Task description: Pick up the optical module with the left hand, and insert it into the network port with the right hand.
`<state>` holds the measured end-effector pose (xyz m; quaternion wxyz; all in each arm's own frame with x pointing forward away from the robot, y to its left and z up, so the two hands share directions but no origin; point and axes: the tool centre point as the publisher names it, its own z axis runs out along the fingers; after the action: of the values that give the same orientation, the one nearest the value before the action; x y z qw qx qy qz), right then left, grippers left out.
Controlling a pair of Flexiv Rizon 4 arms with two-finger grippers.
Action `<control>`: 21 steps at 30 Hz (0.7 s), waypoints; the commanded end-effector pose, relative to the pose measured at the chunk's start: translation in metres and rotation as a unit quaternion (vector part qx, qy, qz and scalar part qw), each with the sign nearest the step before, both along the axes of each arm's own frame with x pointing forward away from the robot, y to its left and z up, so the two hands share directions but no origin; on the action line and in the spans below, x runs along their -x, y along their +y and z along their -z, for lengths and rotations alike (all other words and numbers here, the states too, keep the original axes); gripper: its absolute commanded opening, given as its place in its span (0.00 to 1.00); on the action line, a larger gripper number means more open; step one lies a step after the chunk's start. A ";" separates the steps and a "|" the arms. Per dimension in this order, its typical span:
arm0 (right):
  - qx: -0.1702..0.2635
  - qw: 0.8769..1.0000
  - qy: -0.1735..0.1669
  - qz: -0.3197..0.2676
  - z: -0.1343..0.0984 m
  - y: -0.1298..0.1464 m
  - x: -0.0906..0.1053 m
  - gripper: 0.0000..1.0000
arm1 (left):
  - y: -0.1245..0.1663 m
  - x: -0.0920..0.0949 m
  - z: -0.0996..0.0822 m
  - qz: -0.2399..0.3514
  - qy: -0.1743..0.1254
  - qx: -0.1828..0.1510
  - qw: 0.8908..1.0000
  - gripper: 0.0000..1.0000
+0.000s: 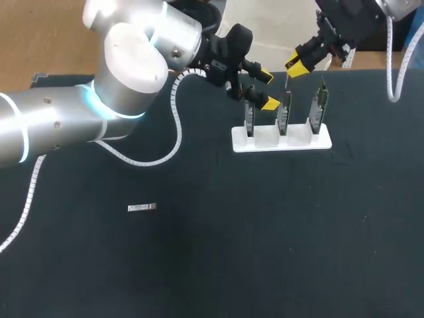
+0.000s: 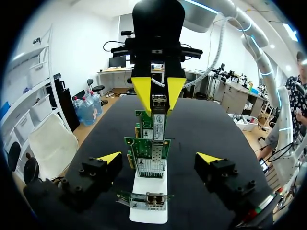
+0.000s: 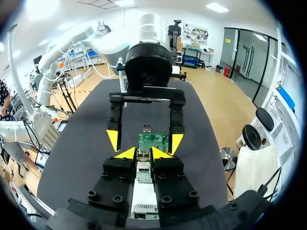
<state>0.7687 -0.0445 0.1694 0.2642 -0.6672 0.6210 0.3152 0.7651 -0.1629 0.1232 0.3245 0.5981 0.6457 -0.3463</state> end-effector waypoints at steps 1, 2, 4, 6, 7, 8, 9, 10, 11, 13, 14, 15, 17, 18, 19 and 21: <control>0.000 1.000 -0.004 0.004 0.000 0.000 0.005 0.00 | 0.000 0.001 0.000 -0.001 -0.001 0.000 1.000 1.00; 0.001 1.000 -0.004 0.004 0.000 0.000 0.005 0.00 | 0.000 0.001 0.000 -0.001 -0.001 0.000 1.000 1.00; 0.002 1.000 -0.004 0.004 0.000 0.000 0.005 0.00 | 0.000 0.001 0.000 -0.001 -0.001 0.000 1.000 1.00; 0.004 1.000 -0.004 0.004 0.001 0.000 0.005 0.00 | 0.000 0.001 0.000 -0.001 -0.001 0.000 1.000 1.00; 0.005 1.000 -0.003 0.004 0.002 0.000 0.005 0.00 | 0.000 0.001 0.000 -0.001 -0.001 0.000 1.000 1.00; 0.006 1.000 -0.003 0.004 0.002 0.000 0.005 0.00 | 0.000 0.001 0.000 -0.001 -0.001 0.000 1.000 1.00; 0.008 1.000 -0.003 0.005 0.003 0.000 0.005 0.00 | 0.000 0.001 0.000 -0.001 -0.001 0.000 1.000 1.00; 0.008 1.000 -0.003 0.005 0.003 0.000 0.005 0.00 | 0.000 0.001 0.000 -0.001 -0.001 0.000 1.000 1.00; 0.008 1.000 -0.004 0.006 0.003 0.000 0.004 0.00 | 0.000 0.001 0.000 -0.001 -0.001 0.000 1.000 1.00; 0.008 1.000 -0.004 0.007 0.003 -0.001 0.004 0.00 | 0.000 0.001 0.000 -0.001 -0.001 0.000 1.000 1.00; 0.008 1.000 -0.005 0.007 0.003 0.000 0.004 0.00 | 0.000 0.001 0.000 -0.001 -0.001 0.000 1.000 1.00; 0.008 1.000 -0.005 0.007 0.003 0.000 0.004 0.00 | 0.000 0.001 0.000 -0.001 -0.001 0.000 1.000 1.00; 0.008 1.000 -0.008 0.006 0.002 0.000 0.003 0.00 | 0.000 0.001 0.000 -0.001 -0.001 0.000 1.000 1.00; 0.008 1.000 -0.009 0.005 0.001 0.000 0.003 0.00 | 0.000 0.001 0.000 -0.001 -0.001 0.000 1.000 1.00; 0.008 1.000 -0.010 0.005 0.000 0.000 0.004 0.00 | 0.000 0.001 0.000 -0.001 -0.001 0.000 1.000 1.00; 0.007 1.000 -0.012 0.004 -0.001 0.000 0.004 0.00 | 0.000 0.001 0.000 -0.001 -0.001 0.000 1.000 1.00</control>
<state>0.7683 -0.0440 0.1692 0.2656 -0.6707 0.6219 0.3046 0.7651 -0.1629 0.1232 0.3246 0.5981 0.6457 -0.3463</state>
